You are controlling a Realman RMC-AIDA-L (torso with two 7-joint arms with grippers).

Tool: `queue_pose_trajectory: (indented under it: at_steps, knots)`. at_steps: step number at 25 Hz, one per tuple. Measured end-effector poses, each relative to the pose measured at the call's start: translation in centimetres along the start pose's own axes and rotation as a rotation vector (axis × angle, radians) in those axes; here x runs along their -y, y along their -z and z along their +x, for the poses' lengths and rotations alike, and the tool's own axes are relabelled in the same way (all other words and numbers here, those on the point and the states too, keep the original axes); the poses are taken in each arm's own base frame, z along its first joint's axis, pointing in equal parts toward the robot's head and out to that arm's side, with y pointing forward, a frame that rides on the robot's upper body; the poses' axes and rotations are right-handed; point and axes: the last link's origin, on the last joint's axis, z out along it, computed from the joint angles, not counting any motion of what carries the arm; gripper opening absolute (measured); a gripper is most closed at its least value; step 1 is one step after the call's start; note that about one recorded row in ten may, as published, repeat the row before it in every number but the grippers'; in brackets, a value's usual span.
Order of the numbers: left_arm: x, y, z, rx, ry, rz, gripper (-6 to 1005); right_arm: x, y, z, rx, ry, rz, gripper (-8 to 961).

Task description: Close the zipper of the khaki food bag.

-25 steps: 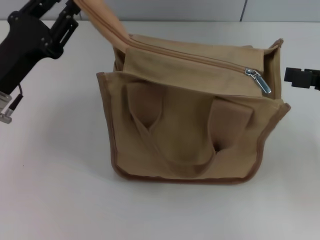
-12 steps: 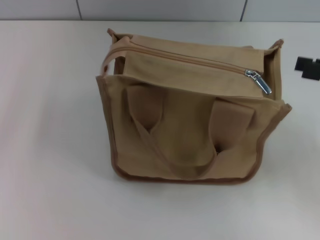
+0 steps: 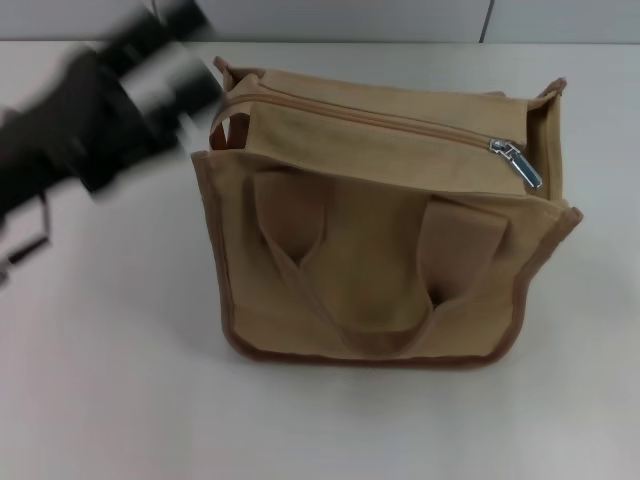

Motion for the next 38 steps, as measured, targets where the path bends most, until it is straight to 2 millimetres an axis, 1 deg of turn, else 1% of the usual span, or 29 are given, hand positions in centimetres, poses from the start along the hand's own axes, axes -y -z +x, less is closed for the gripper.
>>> queue_pose_trajectory:
  at_steps: [2, 3, 4, 5, 8, 9, 10, 13, 14, 15, 18, 19, 20, 24, 28, 31, 38]
  knots:
    - [-0.8, -0.4, -1.1, 0.061, 0.031, -0.059, 823, -0.6, -0.3, 0.9, -0.013, 0.033, -0.025, 768]
    - [-1.2, -0.6, -1.5, 0.086, 0.042, -0.081, 823, -0.6, -0.3, 0.9, -0.013, 0.033, -0.025, 768]
    - [-1.5, -0.6, -1.9, 0.108, 0.052, -0.097, 822, -1.2, -0.7, 1.9, -0.035, 0.06, -0.058, 768]
    - [-1.5, -0.6, -1.9, 0.108, 0.052, -0.097, 822, -1.2, -0.7, 1.9, -0.035, 0.06, -0.058, 768]
    - [-2.3, -0.5, -3.0, 0.187, 0.08, -0.138, 822, -1.8, -1.3, 3.1, -0.068, 0.086, -0.11, 768]
    - [-2.8, -0.3, -4.1, 0.246, 0.092, -0.165, 822, -2.3, -1.7, 4.0, -0.091, 0.091, -0.148, 768]
    - [-2.8, -0.3, -4.1, 0.246, 0.092, -0.165, 822, -2.3, -1.7, 4.0, -0.091, 0.091, -0.148, 768]
    - [-3.5, 0.0, -5.8, 0.326, 0.1, -0.193, 821, -3.0, -2.4, 5.4, -0.128, 0.094, -0.202, 768]
    - [-3.9, 0.5, -6.9, 0.366, 0.103, -0.195, 821, -3.5, -2.7, 6.4, -0.157, 0.092, -0.221, 768]
    - [-3.9, 0.5, -6.9, 0.366, 0.103, -0.195, 821, -3.5, -2.7, 6.4, -0.157, 0.092, -0.221, 768]
    - [-4.2, 1.3, -8.1, 0.409, 0.096, -0.169, 821, -3.8, -3.1, 8.5, -0.22, 0.079, -0.213, 768]
    - [-4.2, 1.8, -9.0, 0.44, 0.099, -0.138, 821, -3.9, -3.2, 9.9, -0.257, 0.073, -0.196, 768]
    - [-4.2, 1.8, -9.0, 0.44, 0.099, -0.138, 820, -3.9, -3.2, 9.9, -0.257, 0.073, -0.196, 768]
    - [-4.5, 2.5, -10.9, 0.503, 0.076, -0.109, 820, -3.7, -3.6, 12.0, -0.307, 0.072, -0.151, 768]
    - [-4.7, 2.6, -11.4, 0.527, 0.072, -0.113, 819, -3.4, -3.8, 12.4, -0.322, 0.082, -0.133, 768]
    - [-4.9, 2.8, -11.7, 0.545, 0.075, -0.119, 819, -3.2, -4.4, 12.8, -0.332, 0.086, -0.126, 768]
    - [-4.7, 2.8, -11.5, 0.554, 0.07, -0.126, 818, -3.1, -4.7, 13.1, -0.342, 0.086, -0.119, 768]
